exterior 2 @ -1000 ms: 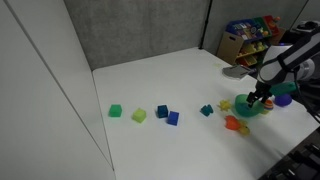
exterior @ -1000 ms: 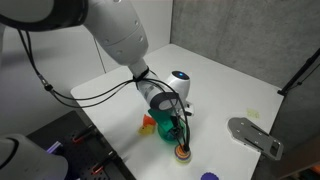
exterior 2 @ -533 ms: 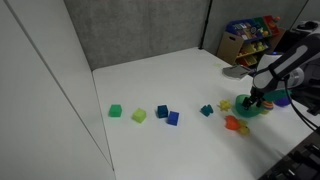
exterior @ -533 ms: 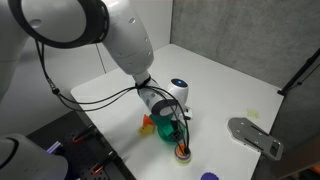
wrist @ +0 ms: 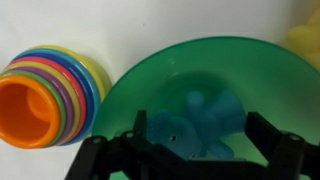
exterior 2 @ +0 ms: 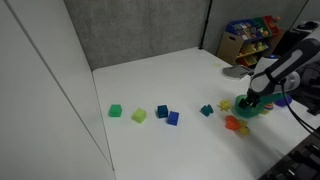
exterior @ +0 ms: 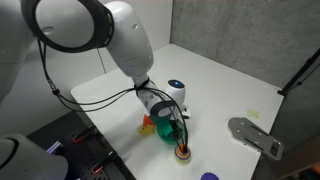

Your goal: Pick up the light blue toy from the green bowl and put it on the table

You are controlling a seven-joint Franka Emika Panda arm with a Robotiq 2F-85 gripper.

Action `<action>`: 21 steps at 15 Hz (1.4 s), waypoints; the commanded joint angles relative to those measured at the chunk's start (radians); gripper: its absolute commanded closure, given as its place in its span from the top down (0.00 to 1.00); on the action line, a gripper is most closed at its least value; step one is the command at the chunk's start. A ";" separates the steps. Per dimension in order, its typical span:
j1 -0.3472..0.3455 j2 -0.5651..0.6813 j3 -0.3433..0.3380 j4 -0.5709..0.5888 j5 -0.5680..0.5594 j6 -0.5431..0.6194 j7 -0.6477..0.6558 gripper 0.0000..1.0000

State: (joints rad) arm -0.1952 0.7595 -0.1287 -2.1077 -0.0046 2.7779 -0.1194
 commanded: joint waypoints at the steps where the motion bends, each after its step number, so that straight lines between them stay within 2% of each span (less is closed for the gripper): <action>1: 0.001 0.023 0.000 0.014 -0.007 0.017 0.021 0.97; 2: 0.002 0.024 -0.001 0.014 -0.008 0.015 0.022 0.81; 3: 0.002 0.024 -0.003 0.015 -0.007 0.011 0.024 0.73; 4: 0.004 0.025 -0.004 0.015 -0.008 0.010 0.025 0.68; 7: 0.010 0.025 -0.010 0.014 -0.011 0.007 0.031 0.45; 8: 0.012 0.025 -0.013 0.014 -0.012 0.005 0.032 0.45; 11: 0.014 0.012 -0.015 0.011 -0.010 -0.009 0.035 0.21; 13: 0.014 -0.012 -0.009 0.007 -0.008 -0.024 0.031 0.12; 14: 0.013 -0.022 -0.005 0.006 -0.006 -0.032 0.029 0.03; 16: 0.022 -0.044 -0.006 0.000 -0.007 -0.043 0.033 0.06; 17: 0.026 -0.055 -0.005 -0.004 -0.008 -0.046 0.034 0.04; 21: 0.040 -0.102 -0.006 -0.012 -0.010 -0.063 0.039 0.05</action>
State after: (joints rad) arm -0.1643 0.7163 -0.1338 -2.1057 -0.0048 2.7561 -0.1060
